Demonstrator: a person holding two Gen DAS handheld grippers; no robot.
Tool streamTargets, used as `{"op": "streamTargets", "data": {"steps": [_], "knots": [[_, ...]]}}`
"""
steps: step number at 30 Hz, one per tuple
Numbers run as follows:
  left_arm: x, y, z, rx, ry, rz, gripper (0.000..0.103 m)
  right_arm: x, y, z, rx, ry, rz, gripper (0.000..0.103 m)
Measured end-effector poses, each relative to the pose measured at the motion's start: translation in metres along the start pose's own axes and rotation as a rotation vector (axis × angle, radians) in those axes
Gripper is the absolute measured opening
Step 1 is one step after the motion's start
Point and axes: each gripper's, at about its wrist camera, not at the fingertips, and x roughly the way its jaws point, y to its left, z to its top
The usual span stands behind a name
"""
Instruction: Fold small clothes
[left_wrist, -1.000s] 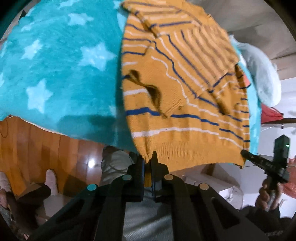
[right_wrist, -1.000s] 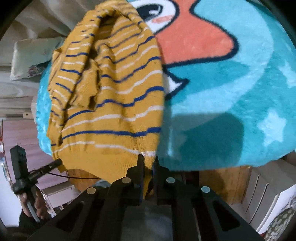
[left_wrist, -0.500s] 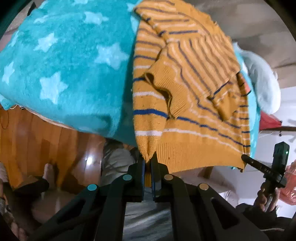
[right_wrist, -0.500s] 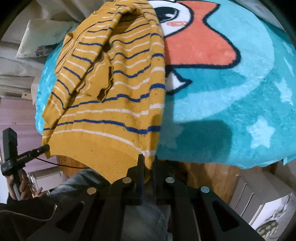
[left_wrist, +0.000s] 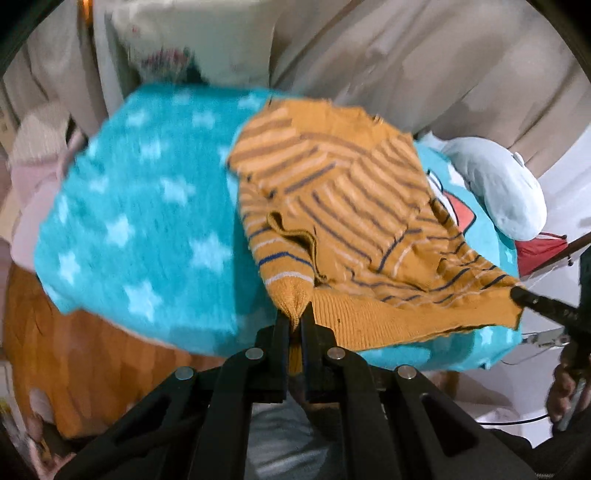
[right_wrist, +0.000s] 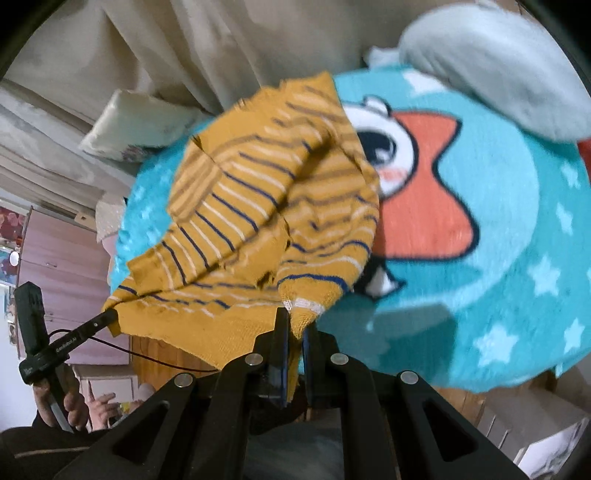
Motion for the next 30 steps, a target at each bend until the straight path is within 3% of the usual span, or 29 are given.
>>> {"op": "streamTargets", "data": {"steps": [6,15,25,30], "knots": [[-0.007,-0.011,0.017,0.021,-0.099,0.047,0.005,-0.022,0.017,0.02,-0.018,-0.081,0.009,0.007],[-0.011,-0.022,0.032,0.038,-0.217,0.083,0.005,-0.024,0.031,0.046,-0.053,-0.121,0.004,0.007],[-0.01,-0.028,0.066,0.028,-0.199,0.073,0.005,-0.026,0.022,0.086,-0.009,-0.164,0.021,0.007],[0.002,-0.021,0.106,0.004,-0.175,0.04,0.005,-0.01,0.018,0.128,0.015,-0.179,0.014,0.007]]}}
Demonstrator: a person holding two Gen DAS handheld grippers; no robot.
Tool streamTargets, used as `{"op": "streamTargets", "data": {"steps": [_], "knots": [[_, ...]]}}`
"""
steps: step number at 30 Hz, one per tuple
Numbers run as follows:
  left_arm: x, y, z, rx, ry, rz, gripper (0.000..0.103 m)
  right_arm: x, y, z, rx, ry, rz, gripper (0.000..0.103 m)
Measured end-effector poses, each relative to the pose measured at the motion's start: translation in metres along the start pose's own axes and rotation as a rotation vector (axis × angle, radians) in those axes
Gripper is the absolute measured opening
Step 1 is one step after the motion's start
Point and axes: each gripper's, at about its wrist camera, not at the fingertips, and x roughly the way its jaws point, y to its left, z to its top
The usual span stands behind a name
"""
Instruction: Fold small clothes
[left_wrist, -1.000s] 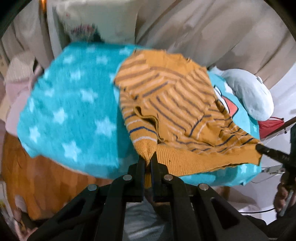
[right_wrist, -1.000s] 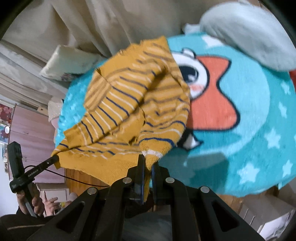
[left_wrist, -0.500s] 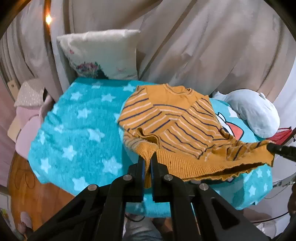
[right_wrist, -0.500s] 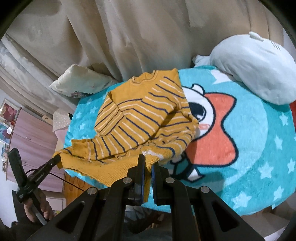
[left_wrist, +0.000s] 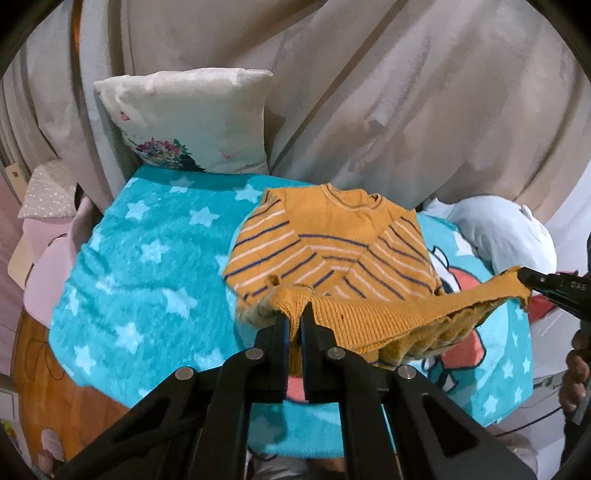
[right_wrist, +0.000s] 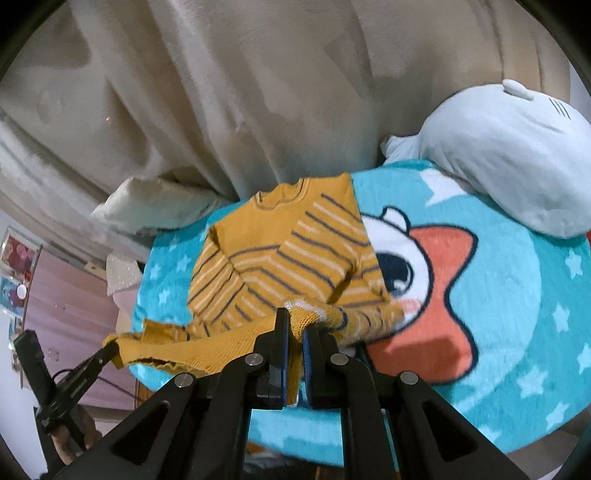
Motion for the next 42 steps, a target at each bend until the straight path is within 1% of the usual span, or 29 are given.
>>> {"op": "streamTargets", "data": {"steps": [4,7,10,14,16,17,18,21,24,27,28,30,32,33,34,35,36,37,38,39,40,42], "knots": [[0.025,0.012,0.037,-0.059,0.033,-0.043,0.005,0.028,-0.004,0.036,0.026,-0.005,-0.019,0.007],[0.054,0.018,0.069,-0.069,0.049,-0.068,0.005,0.054,-0.008,0.065,0.045,0.006,-0.024,0.007],[0.092,0.019,0.099,-0.047,0.066,-0.058,0.005,0.084,-0.014,0.091,0.079,0.027,-0.023,0.007],[0.145,0.022,0.141,-0.053,0.096,-0.064,0.005,0.128,-0.024,0.128,0.112,0.061,-0.045,0.007],[0.175,0.024,0.158,-0.061,0.13,-0.078,0.005,0.147,-0.029,0.141,0.123,0.076,-0.055,0.007],[0.19,0.024,0.164,-0.059,0.139,-0.073,0.005,0.161,-0.033,0.15,0.126,0.085,-0.078,0.007],[0.207,0.022,0.171,-0.051,0.152,-0.064,0.005,0.173,-0.038,0.157,0.145,0.099,-0.079,0.007],[0.238,0.022,0.179,-0.054,0.181,-0.064,0.005,0.2,-0.051,0.172,0.187,0.117,-0.093,0.007],[0.261,0.023,0.185,-0.057,0.204,-0.065,0.005,0.223,-0.062,0.181,0.205,0.142,-0.123,0.007],[0.284,0.025,0.188,-0.061,0.236,-0.039,0.006,0.247,-0.07,0.185,0.22,0.172,-0.153,0.007],[0.291,0.026,0.185,-0.061,0.246,-0.027,0.007,0.252,-0.074,0.184,0.233,0.175,-0.164,0.007],[0.305,0.026,0.18,-0.036,0.273,0.023,0.017,0.266,-0.081,0.184,0.257,0.189,-0.176,0.007],[0.309,0.024,0.174,0.014,0.265,0.079,0.044,0.279,-0.085,0.183,0.273,0.208,-0.167,0.011],[0.306,0.023,0.171,0.04,0.244,0.109,0.051,0.282,-0.086,0.183,0.282,0.216,-0.16,0.011],[0.301,0.023,0.17,0.056,0.228,0.124,0.061,0.279,-0.086,0.184,0.288,0.21,-0.154,0.013],[0.291,0.023,0.168,0.069,0.204,0.125,0.065,0.272,-0.084,0.185,0.287,0.188,-0.135,0.016],[0.283,0.024,0.166,0.073,0.188,0.108,0.066,0.262,-0.08,0.186,0.275,0.155,-0.122,0.03],[0.273,0.025,0.162,0.072,0.174,0.09,0.066,0.247,-0.076,0.185,0.255,0.104,-0.124,0.058],[0.264,0.027,0.157,0.068,0.164,0.082,0.067,0.236,-0.072,0.183,0.243,0.07,-0.128,0.07],[0.253,0.029,0.15,0.066,0.153,0.076,0.068,0.223,-0.068,0.179,0.225,0.037,-0.12,0.079],[0.248,0.031,0.146,0.065,0.15,0.07,0.07,0.214,-0.064,0.174,0.207,0.023,-0.102,0.078],[0.241,0.034,0.13,0.066,0.15,0.075,0.071,0.205,-0.061,0.162,0.175,0.028,-0.089,0.079]]}}
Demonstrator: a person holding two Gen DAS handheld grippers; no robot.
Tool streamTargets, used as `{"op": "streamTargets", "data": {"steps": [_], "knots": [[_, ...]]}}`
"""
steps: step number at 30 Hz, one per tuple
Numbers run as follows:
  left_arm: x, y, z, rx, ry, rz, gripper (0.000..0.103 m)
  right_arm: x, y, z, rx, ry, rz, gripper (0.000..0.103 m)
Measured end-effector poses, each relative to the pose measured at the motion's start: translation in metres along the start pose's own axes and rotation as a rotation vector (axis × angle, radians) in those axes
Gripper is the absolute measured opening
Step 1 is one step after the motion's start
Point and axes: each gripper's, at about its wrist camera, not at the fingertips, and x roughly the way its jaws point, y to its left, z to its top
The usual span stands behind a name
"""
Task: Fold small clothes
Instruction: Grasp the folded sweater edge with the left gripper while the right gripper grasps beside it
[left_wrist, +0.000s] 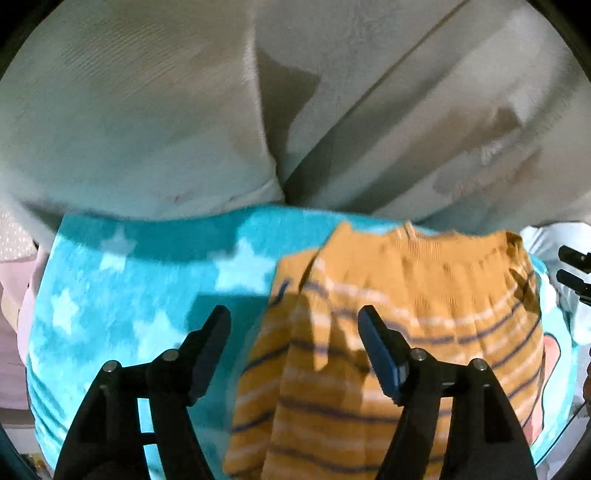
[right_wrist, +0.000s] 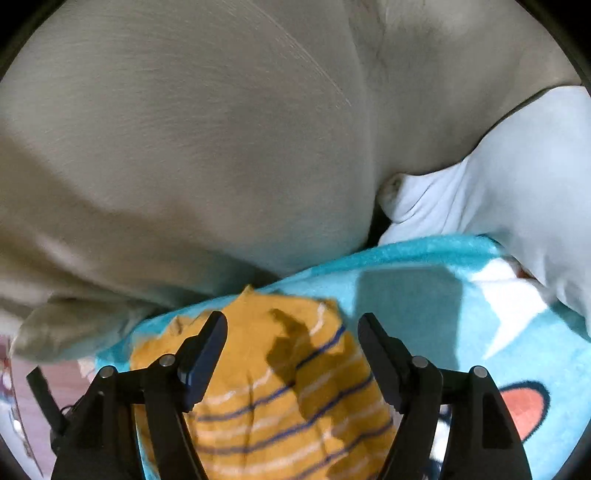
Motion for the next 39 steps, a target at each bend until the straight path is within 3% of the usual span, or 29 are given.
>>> {"op": "streamTargets", "data": {"steps": [4,7,8,9,10,11,13,14,18,23,26,27,28,29,30,35,39], "knots": [[0.016,0.009,-0.016,-0.007,0.076,0.004,0.071,0.014,-0.008,-0.032,-0.096,0.082,-0.075,0.078],[0.024,0.014,-0.018,-0.033,0.088,-0.023,0.071,0.031,-0.021,-0.046,-0.11,0.152,-0.077,0.075],[0.029,0.015,-0.018,-0.045,0.1,-0.026,0.062,0.034,-0.025,-0.049,-0.106,0.161,-0.067,0.073],[0.034,0.017,-0.018,-0.058,0.118,-0.034,0.051,0.036,-0.028,-0.049,-0.101,0.164,-0.07,0.064],[0.039,0.02,-0.02,-0.068,0.147,-0.044,0.028,0.038,-0.032,-0.051,-0.089,0.17,-0.074,0.052],[0.044,0.021,-0.02,-0.083,0.176,-0.062,0.014,0.04,-0.035,-0.051,-0.07,0.179,-0.057,0.045],[0.042,0.02,-0.019,-0.085,0.169,-0.066,0.01,0.041,-0.039,-0.049,-0.035,0.189,-0.023,0.023],[0.038,0.018,-0.019,-0.069,0.153,-0.048,0.009,0.036,-0.037,-0.047,-0.039,0.186,-0.024,0.018],[0.036,0.019,-0.026,-0.084,0.12,0.001,0.009,0.029,-0.03,-0.045,-0.059,0.177,-0.073,0.014],[0.037,-0.002,-0.045,-0.004,0.02,0.096,0.011,0.052,-0.024,-0.047,-0.069,0.221,-0.138,0.016],[0.029,0.004,-0.051,-0.046,0.014,0.074,0.022,0.043,-0.019,-0.045,-0.047,0.209,-0.125,0.023],[0.026,0.009,-0.053,-0.068,0.025,0.065,0.027,0.038,-0.017,-0.046,-0.039,0.196,-0.101,0.034],[0.022,0.014,-0.054,-0.081,0.029,0.058,0.035,0.037,-0.012,-0.047,-0.036,0.186,-0.079,0.052],[0.017,0.02,-0.056,-0.1,0.034,0.043,0.047,0.029,-0.013,-0.05,-0.034,0.174,-0.061,0.062],[0.013,0.026,-0.058,-0.116,0.043,0.031,0.052,0.021,-0.014,-0.054,-0.032,0.17,-0.053,0.073],[-0.019,0.053,-0.076,-0.169,0.05,-0.034,0.07,0.005,-0.018,-0.082,-0.042,0.203,-0.053,0.073],[-0.031,0.07,-0.102,-0.243,0.081,-0.043,0.07,-0.003,-0.034,-0.105,-0.007,0.201,-0.045,0.073]]}}
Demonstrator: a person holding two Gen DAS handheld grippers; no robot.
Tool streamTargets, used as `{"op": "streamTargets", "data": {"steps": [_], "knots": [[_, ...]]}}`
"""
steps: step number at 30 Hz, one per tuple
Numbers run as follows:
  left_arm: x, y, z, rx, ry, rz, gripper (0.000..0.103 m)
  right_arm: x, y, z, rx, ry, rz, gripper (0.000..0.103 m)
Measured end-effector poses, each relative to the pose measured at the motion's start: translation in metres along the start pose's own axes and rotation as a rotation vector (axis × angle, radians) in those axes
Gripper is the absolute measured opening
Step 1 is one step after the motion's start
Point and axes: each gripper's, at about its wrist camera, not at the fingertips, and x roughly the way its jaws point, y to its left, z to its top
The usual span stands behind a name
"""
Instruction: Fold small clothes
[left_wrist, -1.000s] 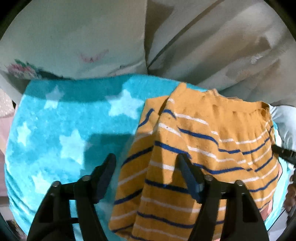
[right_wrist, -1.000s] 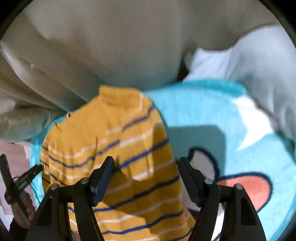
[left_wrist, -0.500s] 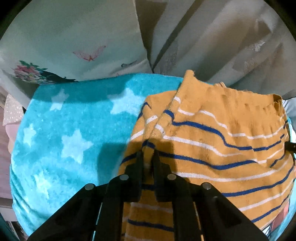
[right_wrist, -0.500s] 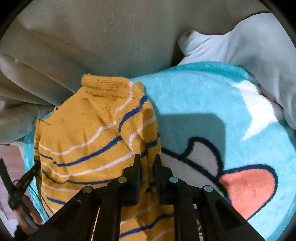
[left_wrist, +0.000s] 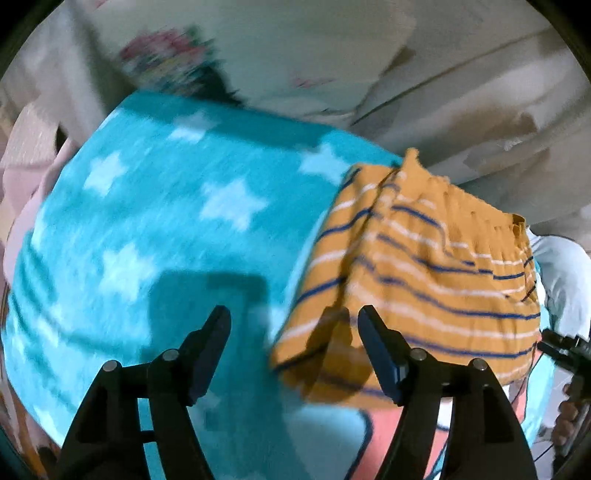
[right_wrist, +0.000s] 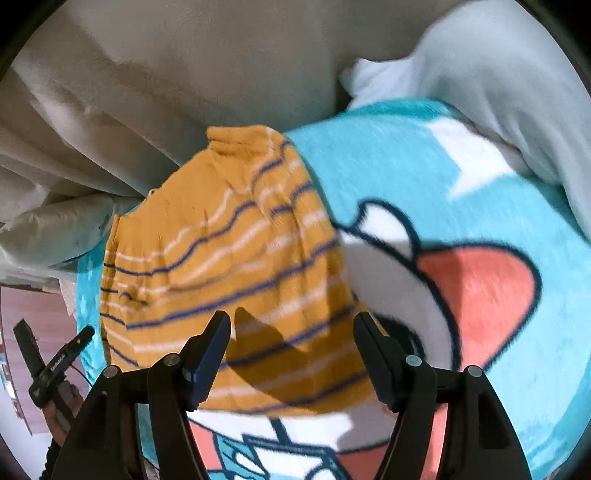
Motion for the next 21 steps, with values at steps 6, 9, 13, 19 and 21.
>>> {"op": "streamTargets", "data": {"steps": [6,9,13,19,21], "knots": [[0.012,0.006,-0.02,-0.062,0.058,-0.031,0.071,-0.002,-0.027,-0.021,0.031,0.012,0.021,0.073],[0.015,-0.003,-0.024,-0.046,0.07,-0.064,0.071,-0.001,-0.038,-0.027,0.062,0.007,0.027,0.073],[0.029,-0.018,-0.026,-0.009,0.121,-0.097,0.071,-0.002,-0.048,-0.03,0.078,0.004,0.014,0.073],[0.051,-0.022,-0.022,-0.076,0.14,-0.08,0.04,0.009,-0.053,-0.036,0.09,0.026,0.024,0.07],[0.055,-0.022,-0.019,-0.098,0.152,-0.066,0.034,0.009,-0.046,-0.036,0.072,0.016,0.034,0.054]]}}
